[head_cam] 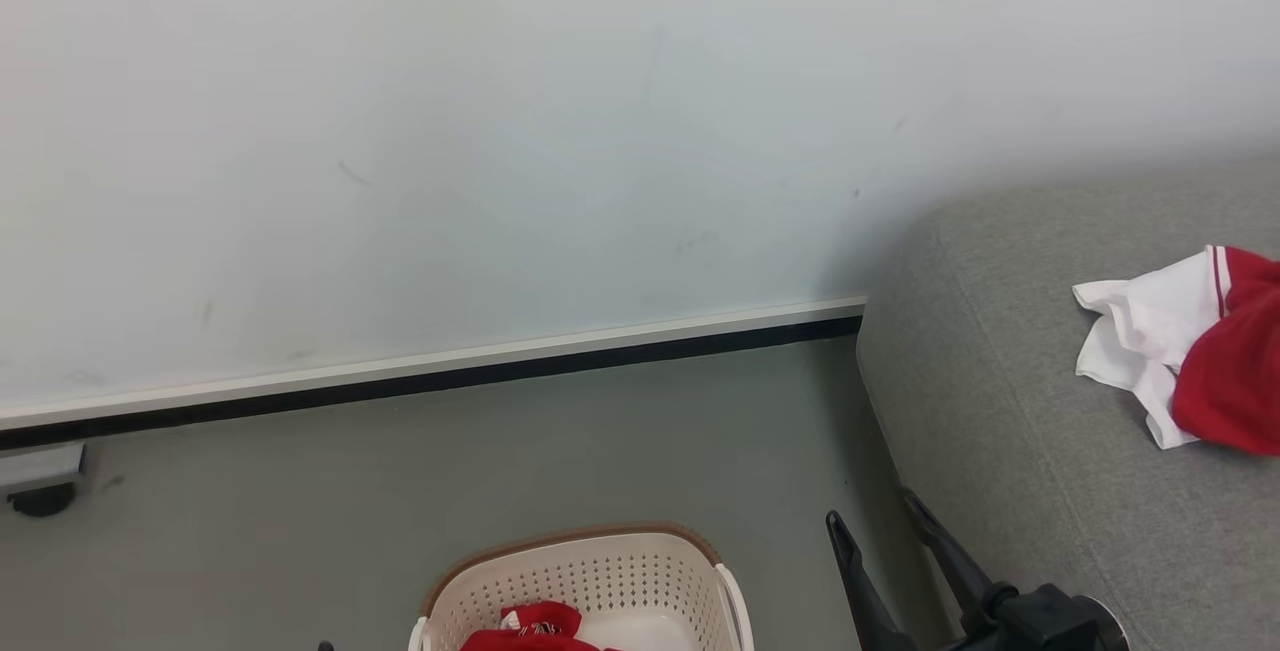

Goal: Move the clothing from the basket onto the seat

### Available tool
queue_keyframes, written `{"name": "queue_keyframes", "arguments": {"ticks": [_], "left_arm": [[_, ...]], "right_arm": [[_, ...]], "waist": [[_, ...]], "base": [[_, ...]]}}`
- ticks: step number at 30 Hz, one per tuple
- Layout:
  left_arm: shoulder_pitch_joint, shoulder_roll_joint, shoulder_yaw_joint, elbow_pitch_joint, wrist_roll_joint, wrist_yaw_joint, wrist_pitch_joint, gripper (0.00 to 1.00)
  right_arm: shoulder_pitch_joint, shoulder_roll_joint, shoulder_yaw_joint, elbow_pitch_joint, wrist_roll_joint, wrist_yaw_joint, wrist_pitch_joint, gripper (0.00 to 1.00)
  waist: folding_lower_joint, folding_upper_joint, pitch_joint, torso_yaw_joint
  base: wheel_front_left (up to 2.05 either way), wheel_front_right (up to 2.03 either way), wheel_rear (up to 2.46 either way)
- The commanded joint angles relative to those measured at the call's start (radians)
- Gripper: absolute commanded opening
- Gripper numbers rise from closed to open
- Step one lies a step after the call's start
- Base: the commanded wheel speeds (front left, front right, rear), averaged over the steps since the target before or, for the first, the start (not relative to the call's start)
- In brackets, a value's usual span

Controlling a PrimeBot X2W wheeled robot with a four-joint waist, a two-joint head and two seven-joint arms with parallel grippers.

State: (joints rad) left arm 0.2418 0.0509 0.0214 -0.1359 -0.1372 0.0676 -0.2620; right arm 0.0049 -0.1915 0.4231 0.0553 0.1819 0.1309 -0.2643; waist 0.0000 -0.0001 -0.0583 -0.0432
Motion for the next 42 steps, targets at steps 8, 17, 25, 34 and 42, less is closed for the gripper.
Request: {"name": "queue_keyframes", "arguments": {"ticks": [8, 17, 25, 34, 42], "left_arm": [[0.014, 0.0, 0.009, 0.032, -0.01, -0.018, -0.003, 1.0], [0.003, 0.0, -0.005, 0.042, -0.015, -0.015, -0.003, 1.0], [-0.001, 0.0, -0.017, 0.051, -0.011, -0.018, -0.003, 1.0], [0.001, 0.0, -0.017, 0.055, -0.015, -0.022, -0.003, 1.0], [-0.02, 0.0, -0.028, 0.063, -0.03, -0.05, -0.003, 1.0]], "right_arm": [[0.013, 0.009, 0.007, 0.01, -0.013, 0.0, -0.001, 1.0], [0.019, 0.003, 0.011, 0.012, -0.016, 0.0, -0.001, 1.0], [0.023, -0.001, 0.013, 0.01, -0.013, 0.0, -0.001, 1.0], [0.025, 0.002, 0.011, 0.011, -0.008, 0.0, -0.001, 1.0], [0.006, 0.003, -0.004, 0.008, -0.01, 0.0, -0.001, 1.0]], "waist": [[0.0, 0.0001, -0.013, -0.01], [0.0, 0.0001, -0.017, -0.002], [0.0, 0.0001, -0.02, 0.007], [0.0, 0.0001, -0.018, 0.01], [0.0, 0.0001, 0.009, 0.01]], "base": [[0.0, 0.0, 0.0], [0.0, 0.0, 0.0], [0.0, 0.0, 0.0], [0.0, 0.0, 0.0], [0.0, 0.0, 0.0]]}}
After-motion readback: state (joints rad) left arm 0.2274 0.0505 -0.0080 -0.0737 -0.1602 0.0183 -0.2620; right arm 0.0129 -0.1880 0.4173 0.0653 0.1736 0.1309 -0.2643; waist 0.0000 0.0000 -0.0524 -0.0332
